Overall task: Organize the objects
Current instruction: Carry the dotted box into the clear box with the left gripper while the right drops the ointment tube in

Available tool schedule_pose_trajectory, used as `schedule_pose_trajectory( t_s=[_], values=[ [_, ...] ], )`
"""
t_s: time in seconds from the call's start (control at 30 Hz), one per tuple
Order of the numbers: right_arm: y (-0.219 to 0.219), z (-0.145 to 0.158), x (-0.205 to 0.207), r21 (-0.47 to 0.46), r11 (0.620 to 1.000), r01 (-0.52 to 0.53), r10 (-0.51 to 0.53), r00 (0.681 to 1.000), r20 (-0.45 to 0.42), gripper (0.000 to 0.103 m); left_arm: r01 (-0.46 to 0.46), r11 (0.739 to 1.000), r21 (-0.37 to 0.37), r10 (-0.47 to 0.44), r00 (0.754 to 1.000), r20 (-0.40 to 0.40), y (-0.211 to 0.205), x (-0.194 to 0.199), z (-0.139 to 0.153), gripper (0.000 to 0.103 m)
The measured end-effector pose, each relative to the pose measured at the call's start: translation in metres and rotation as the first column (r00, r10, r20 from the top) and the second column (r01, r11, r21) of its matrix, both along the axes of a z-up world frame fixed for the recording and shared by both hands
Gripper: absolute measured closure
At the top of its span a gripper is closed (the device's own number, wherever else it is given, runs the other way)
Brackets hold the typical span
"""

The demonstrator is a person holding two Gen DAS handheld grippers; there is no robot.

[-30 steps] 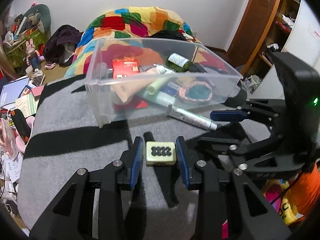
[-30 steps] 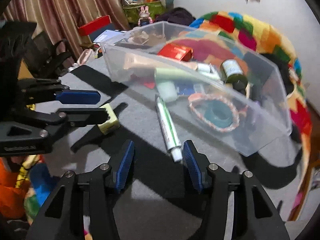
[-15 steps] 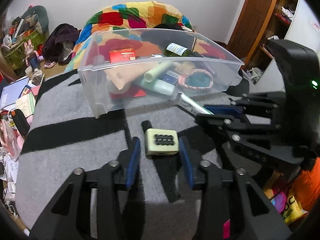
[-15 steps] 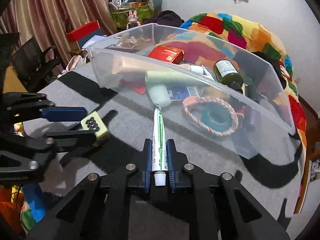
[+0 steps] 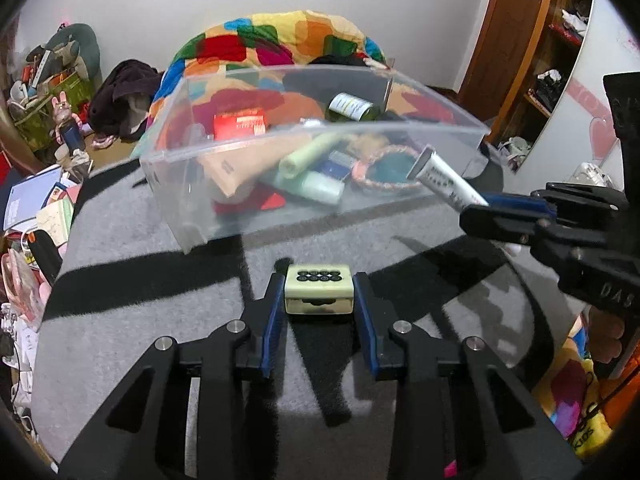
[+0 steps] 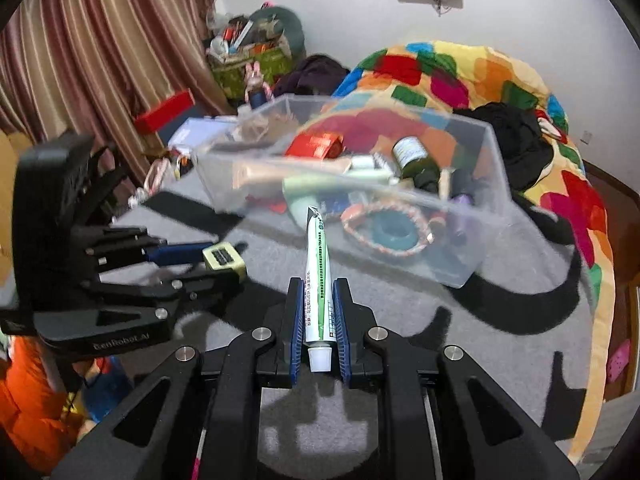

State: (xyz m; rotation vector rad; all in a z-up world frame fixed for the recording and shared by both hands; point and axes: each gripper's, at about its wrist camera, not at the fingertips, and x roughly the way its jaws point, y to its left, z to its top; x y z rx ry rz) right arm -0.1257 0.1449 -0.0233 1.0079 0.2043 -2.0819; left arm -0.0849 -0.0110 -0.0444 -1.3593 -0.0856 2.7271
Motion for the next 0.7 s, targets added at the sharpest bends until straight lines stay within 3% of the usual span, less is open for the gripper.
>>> schedule_pose_trajectory(
  t_s=[0.5,0.7],
  values=[
    [0.010,0.034,-0.039,-0.118,0.985,0.128,-0.130,0.991,-0.012,0.090,-0.006,1.000,0.005,0.007,0.984,-0.180,0.005,-0.018,0.067,0.070],
    [0.004,0.029,-0.062,-0.101,0.979,0.175,-0.174,0.985,0.014,0.090,-0.041,0.997,0.068,0.054,0.979,-0.195,-0.011,-0.039,0.079,0.070]
  ],
)
